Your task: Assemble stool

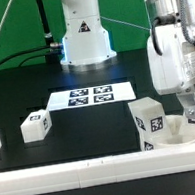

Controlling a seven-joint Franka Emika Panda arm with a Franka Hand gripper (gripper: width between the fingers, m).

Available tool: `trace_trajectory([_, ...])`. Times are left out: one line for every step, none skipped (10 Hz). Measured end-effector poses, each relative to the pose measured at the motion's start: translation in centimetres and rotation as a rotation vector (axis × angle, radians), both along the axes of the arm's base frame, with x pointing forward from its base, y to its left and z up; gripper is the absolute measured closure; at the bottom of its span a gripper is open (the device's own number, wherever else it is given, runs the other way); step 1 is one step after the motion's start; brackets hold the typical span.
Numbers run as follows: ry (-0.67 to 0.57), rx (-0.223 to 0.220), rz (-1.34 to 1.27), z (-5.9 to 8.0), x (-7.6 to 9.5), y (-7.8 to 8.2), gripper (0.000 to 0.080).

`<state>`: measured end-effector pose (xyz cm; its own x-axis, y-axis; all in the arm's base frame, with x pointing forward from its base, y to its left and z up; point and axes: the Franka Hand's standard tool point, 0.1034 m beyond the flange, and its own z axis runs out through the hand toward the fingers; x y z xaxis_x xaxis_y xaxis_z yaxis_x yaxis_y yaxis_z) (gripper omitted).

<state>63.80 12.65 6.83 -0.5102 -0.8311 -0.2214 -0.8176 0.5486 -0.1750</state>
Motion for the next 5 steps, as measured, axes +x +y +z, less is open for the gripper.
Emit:
trace_trajectory([-0.014, -0.010, 0.094, 1.1, 0.3, 0.1, 0.0170])
trace_trajectory([-0.050, -0.023, 0.189, 2.9, 1.0, -0.2, 0.0153])
trace_trajectory([-0.079, -0.063, 0.329, 3.9, 1.1, 0.2, 0.0153])
trace_trajectory([-0.096, -0.099, 0.489, 4.6, 0.4, 1.2, 0.0150])
trace_trajectory([-0.092, -0.158, 0.663, 5.0, 0.3, 2.0, 0.0151])
